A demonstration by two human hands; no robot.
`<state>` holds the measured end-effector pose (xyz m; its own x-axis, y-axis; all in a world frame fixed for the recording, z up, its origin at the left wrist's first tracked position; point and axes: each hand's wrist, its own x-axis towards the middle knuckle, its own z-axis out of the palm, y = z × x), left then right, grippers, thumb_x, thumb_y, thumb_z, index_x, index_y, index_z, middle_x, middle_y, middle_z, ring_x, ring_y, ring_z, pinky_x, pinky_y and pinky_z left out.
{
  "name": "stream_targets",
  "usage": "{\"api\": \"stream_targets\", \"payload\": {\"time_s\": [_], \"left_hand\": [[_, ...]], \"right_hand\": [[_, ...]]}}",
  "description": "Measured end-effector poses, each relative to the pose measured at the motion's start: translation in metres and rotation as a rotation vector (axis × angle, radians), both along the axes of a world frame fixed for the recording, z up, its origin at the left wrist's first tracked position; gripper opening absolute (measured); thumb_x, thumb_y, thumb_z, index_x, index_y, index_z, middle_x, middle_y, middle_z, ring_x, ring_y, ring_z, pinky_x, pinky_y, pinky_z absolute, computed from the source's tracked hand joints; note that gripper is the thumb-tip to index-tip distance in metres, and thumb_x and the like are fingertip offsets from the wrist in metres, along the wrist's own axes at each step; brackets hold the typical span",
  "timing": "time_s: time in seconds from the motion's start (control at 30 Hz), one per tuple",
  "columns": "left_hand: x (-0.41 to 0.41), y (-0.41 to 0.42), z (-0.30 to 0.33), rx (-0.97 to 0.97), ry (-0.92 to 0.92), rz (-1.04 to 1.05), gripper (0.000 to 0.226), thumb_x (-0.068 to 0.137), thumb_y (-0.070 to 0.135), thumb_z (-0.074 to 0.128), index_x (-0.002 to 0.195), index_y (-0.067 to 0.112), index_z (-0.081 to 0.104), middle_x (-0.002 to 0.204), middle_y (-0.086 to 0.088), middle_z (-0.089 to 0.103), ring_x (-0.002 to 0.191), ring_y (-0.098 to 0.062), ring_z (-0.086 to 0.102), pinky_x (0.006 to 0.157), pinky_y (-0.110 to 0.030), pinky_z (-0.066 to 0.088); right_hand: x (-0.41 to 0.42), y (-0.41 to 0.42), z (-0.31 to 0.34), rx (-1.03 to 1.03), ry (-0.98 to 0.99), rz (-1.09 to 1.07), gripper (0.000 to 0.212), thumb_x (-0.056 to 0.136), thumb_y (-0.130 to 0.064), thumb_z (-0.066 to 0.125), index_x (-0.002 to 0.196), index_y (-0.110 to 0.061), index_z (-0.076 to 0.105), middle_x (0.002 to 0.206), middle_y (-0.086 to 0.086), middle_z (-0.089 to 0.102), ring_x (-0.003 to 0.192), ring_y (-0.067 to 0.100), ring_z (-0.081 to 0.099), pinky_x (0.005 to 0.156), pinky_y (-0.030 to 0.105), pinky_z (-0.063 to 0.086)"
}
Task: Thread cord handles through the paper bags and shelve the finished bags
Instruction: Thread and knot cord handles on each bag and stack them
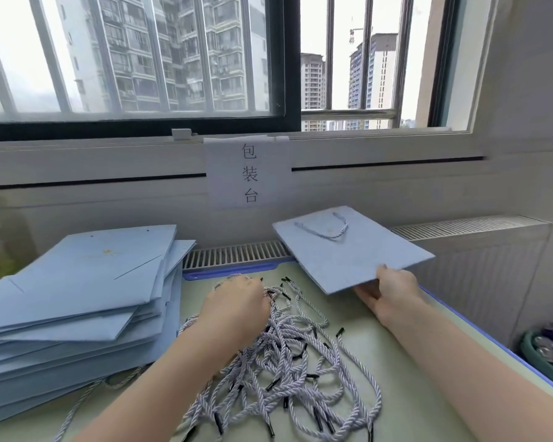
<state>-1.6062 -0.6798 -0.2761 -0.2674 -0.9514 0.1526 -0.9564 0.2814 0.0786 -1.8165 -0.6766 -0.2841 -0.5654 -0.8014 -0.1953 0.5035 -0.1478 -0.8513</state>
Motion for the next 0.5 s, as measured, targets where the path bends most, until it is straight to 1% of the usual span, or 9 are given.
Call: {"api": "stream_targets", "payload": {"time_s": [0.03,0.1,0.17,0.23,0.3,0.33,0.4,0.43,0.5], "left_hand": [[0.001,-0.001,-0.001,0.002,-0.009,-0.005,0.034,0.099,0.030,0.032,0.120,0.011,0.050,0.125,-0.006,0.053,0.114,-0.024,0.050,0.089,-0.033,0.042],[0.001,-0.002,-0.003,0.000,-0.012,-0.009,0.035,0.098,0.030,0.033,0.121,0.011,0.051,0.126,-0.005,0.053,0.115,-0.023,0.050,0.090,-0.034,0.043],[0.002,-0.002,-0.003,-0.003,-0.006,-0.011,0.037,0.099,0.031,0.033,0.124,0.012,0.050,0.128,-0.004,0.053,0.117,-0.023,0.049,0.092,-0.035,0.043],[0.002,-0.003,-0.004,-0.010,-0.005,-0.013,0.036,0.099,0.031,0.032,0.124,0.012,0.050,0.128,-0.004,0.053,0.117,-0.023,0.049,0.093,-0.036,0.043],[0.002,-0.004,-0.005,-0.022,-0.010,-0.024,0.034,0.098,0.030,0.032,0.120,0.012,0.051,0.124,-0.004,0.054,0.114,-0.023,0.050,0.090,-0.036,0.044],[0.002,-0.004,-0.006,-0.026,-0.017,-0.028,0.032,0.098,0.030,0.033,0.117,0.012,0.052,0.121,-0.004,0.055,0.111,-0.023,0.051,0.088,-0.036,0.044],[0.001,-0.004,-0.007,-0.021,-0.027,-0.036,0.029,0.098,0.029,0.032,0.110,0.012,0.053,0.115,-0.005,0.055,0.105,-0.024,0.052,0.081,-0.035,0.043],[0.001,-0.004,-0.007,-0.019,-0.033,-0.039,0.028,0.097,0.028,0.032,0.108,0.012,0.053,0.113,-0.005,0.055,0.103,-0.023,0.052,0.078,-0.034,0.042],[0.000,-0.004,-0.007,-0.015,-0.039,-0.050,0.028,0.097,0.028,0.032,0.109,0.012,0.053,0.113,-0.005,0.056,0.103,-0.023,0.053,0.075,-0.033,0.040]], "right_hand": [[-0.003,0.000,-0.002,0.101,0.168,-0.017,0.015,0.101,-0.013,0.040,0.092,-0.005,0.049,0.085,0.010,0.055,0.067,0.019,0.053,0.059,0.032,0.048],[-0.008,-0.002,-0.008,0.216,0.417,-0.022,0.031,0.100,-0.018,0.044,0.073,-0.001,0.047,0.075,0.013,0.055,0.052,0.016,0.044,0.040,0.021,0.039],[-0.010,-0.003,-0.010,0.227,0.406,0.008,0.035,0.099,-0.011,0.045,0.065,0.000,0.046,0.068,0.014,0.056,0.049,0.015,0.043,0.031,0.015,0.035],[-0.009,-0.002,-0.008,0.162,0.255,0.035,0.027,0.097,-0.001,0.043,0.071,0.004,0.047,0.068,0.014,0.055,0.056,0.018,0.053,0.043,0.014,0.048],[-0.007,0.000,-0.004,0.096,0.124,0.069,0.020,0.095,0.010,0.039,0.077,0.005,0.044,0.072,0.017,0.054,0.062,0.024,0.057,0.074,0.028,0.056],[-0.006,0.000,-0.003,0.092,0.109,0.091,0.017,0.094,0.013,0.038,0.079,0.006,0.043,0.074,0.019,0.053,0.063,0.026,0.057,0.081,0.035,0.053],[-0.003,0.001,-0.001,0.116,0.141,0.139,0.011,0.092,0.016,0.035,0.092,0.010,0.044,0.078,0.023,0.055,0.064,0.028,0.057,0.070,0.033,0.057],[0.000,0.002,-0.001,0.138,0.166,0.167,0.014,0.092,0.015,0.034,0.102,0.011,0.044,0.081,0.024,0.055,0.064,0.029,0.058,0.057,0.030,0.058],[0.006,0.002,-0.001,0.188,0.244,0.199,0.026,0.093,0.010,0.034,0.117,0.007,0.040,0.080,0.023,0.055,0.064,0.028,0.059,0.045,0.027,0.055]]}}
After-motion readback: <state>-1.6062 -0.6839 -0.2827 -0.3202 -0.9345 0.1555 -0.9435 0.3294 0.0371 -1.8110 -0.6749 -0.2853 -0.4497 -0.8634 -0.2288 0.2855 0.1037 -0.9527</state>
